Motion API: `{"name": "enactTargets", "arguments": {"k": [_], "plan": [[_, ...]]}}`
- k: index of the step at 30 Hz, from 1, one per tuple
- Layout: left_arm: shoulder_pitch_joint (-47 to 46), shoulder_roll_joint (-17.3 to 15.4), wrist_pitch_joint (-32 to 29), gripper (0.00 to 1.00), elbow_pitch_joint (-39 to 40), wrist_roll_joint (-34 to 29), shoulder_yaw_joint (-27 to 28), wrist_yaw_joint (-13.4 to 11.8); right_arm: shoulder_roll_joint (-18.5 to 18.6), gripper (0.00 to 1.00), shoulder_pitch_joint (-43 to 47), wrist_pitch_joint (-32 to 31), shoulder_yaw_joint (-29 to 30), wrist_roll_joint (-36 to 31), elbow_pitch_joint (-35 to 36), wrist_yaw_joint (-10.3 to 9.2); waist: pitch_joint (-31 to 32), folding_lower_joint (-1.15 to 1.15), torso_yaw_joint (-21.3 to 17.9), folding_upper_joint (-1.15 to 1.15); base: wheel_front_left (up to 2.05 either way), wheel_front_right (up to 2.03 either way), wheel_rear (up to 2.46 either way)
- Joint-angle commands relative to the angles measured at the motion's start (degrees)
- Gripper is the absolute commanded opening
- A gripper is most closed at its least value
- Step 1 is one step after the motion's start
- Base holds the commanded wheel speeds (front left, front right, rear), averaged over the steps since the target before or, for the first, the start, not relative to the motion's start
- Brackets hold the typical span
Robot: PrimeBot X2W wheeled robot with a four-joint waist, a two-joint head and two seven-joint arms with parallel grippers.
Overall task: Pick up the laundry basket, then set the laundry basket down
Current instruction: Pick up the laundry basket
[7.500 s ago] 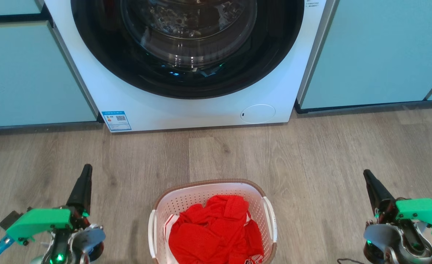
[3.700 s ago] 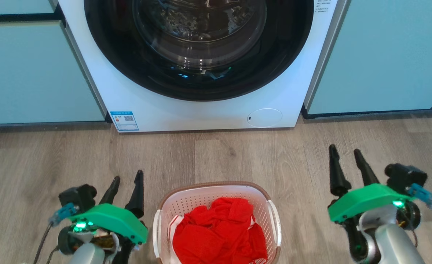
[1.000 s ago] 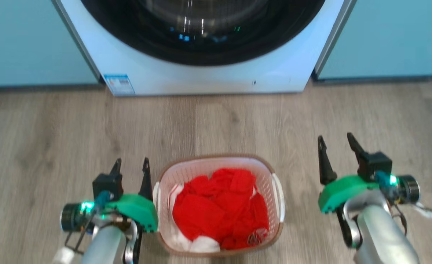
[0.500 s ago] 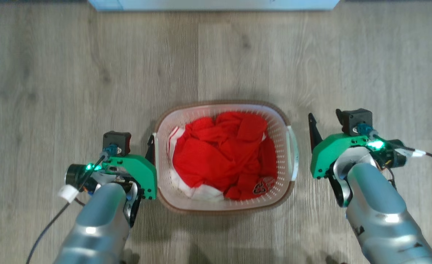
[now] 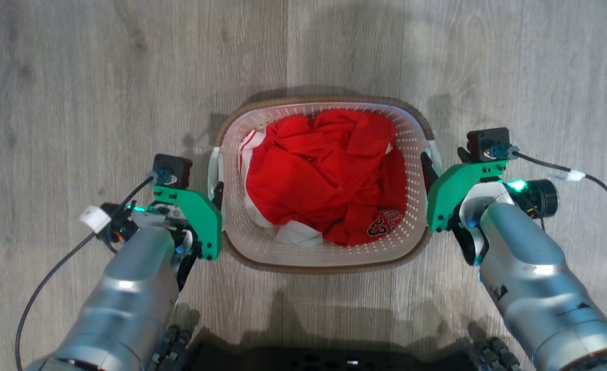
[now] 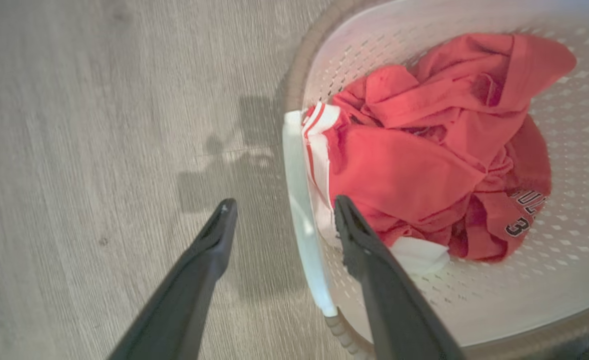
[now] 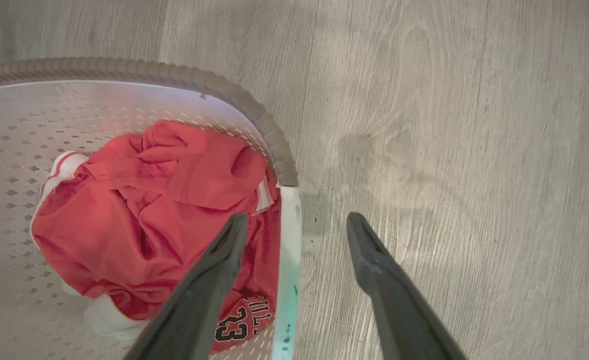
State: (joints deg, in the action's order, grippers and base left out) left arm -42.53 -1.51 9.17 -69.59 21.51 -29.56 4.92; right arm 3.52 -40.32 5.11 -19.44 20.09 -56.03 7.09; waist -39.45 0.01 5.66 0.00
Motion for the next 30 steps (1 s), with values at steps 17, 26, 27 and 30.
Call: {"name": "enactTargets", "arguments": {"k": [17,26,27,30], "plan": [[-4.13,-1.37,-7.41,1.00,0.18,8.86,-9.93,2.35,-0.64,1.00,-4.31,-3.98,-5.96,5.05,-6.40,0.40,-6.27,-0.01,1.19,0.00,0.00,0.00,0.00],[-6.58,-1.37,-8.62,1.00,0.65,12.27,-14.48,2.47,-0.64,1.00,-6.40,-4.52,-8.40,6.21,-6.62,0.40,-9.25,-0.01,1.51,0.00,0.00,0.00,0.00],[-6.68,-1.37,-8.63,1.00,0.69,12.57,-15.01,2.47,-0.64,1.00,-6.54,-4.63,-8.75,6.34,-6.61,0.40,-9.52,-0.01,1.47,0.00,0.00,0.00,0.00],[-7.00,-1.37,-8.25,1.00,0.74,13.75,-16.07,1.93,-0.64,1.00,-7.02,-4.67,-9.35,6.60,-6.85,0.40,-10.20,-0.01,1.45,0.00,0.00,0.00,0.00]]}}
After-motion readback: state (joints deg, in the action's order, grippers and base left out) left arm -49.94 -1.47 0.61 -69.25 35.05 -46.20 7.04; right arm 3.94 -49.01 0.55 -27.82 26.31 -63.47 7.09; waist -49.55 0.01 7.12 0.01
